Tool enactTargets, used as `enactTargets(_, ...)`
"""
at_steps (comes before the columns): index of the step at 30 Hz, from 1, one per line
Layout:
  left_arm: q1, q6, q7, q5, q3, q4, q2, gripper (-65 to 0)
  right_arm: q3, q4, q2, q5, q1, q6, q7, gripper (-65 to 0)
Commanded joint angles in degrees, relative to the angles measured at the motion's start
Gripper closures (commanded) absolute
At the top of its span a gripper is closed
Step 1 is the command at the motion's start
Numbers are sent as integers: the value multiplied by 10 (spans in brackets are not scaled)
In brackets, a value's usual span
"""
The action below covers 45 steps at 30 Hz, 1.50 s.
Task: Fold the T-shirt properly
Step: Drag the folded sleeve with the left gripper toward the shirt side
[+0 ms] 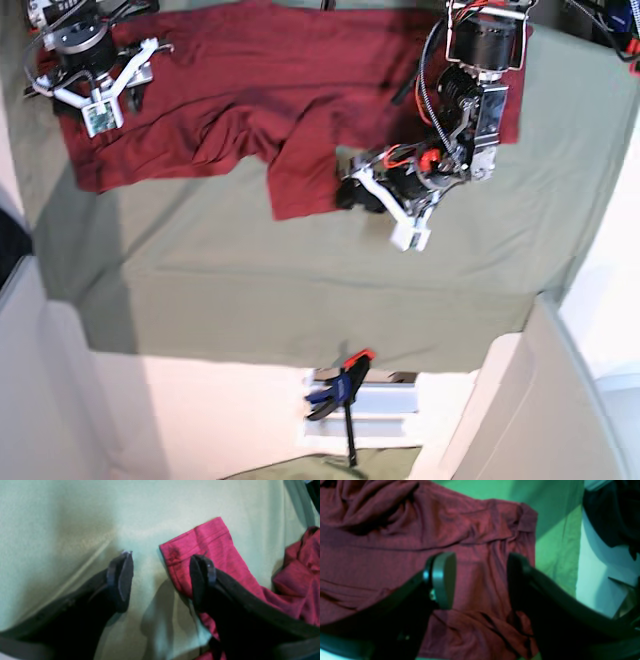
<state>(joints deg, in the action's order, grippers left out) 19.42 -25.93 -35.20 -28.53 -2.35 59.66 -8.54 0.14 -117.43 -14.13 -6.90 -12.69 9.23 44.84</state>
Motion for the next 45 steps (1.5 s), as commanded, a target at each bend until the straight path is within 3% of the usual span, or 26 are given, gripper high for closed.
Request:
enactTargets(1,10,0,-14,1,-8,5,6,-393,3,-11,-3,-2,4,0,-11,-327)
enactTargets(11,10,0,-9,3,-98,6,33,-391,3,-11,-3,-2,4,0,-11,-327)
enactTargets(13,11,0,5,28,-98,7,38,-368,3,-11,-3,-2,4,0,-11,-327)
enactTargets(15,11,-3,25,59,-98,7,38,-175,3,-11,-3,-2,4,0,-11,-327)
enactTargets(16,11,-18,33,68,-97,7,37,-65,3,-11,-3,-2,4,0,-11,-327)
enactTargets(17,12,-41,38,73,-96,7,36,0,3,-11,-3,-2,4,0,-11,-327)
enactTargets(19,19,-86,33,73,-92,9,36,0,3,-11,-3,-2,4,0,-11,-327)
enactTargets(23,22,-141,5,20,-48,65,36,0,3,-11,-3,-2,4,0,-11,-327)
enactTargets(26,22,-141,-66,-60,-13,132,26,0,3,-11,-3,-2,4,0,-10,-327)
enactTargets(30,20,-141,-105,-146,-13,182,-30,0,3,-11,-4,-2,2,0,-7,-327)
enactTargets(40,-60,-141,-114,-188,0,284,-158,0,3,-11,-14,-2,-2,0,-13,-327)
enactTargets(45,-154,-141,-135,-227,73,354,-185,0,3,-11,-14,-2,-2,0,-14,-327)
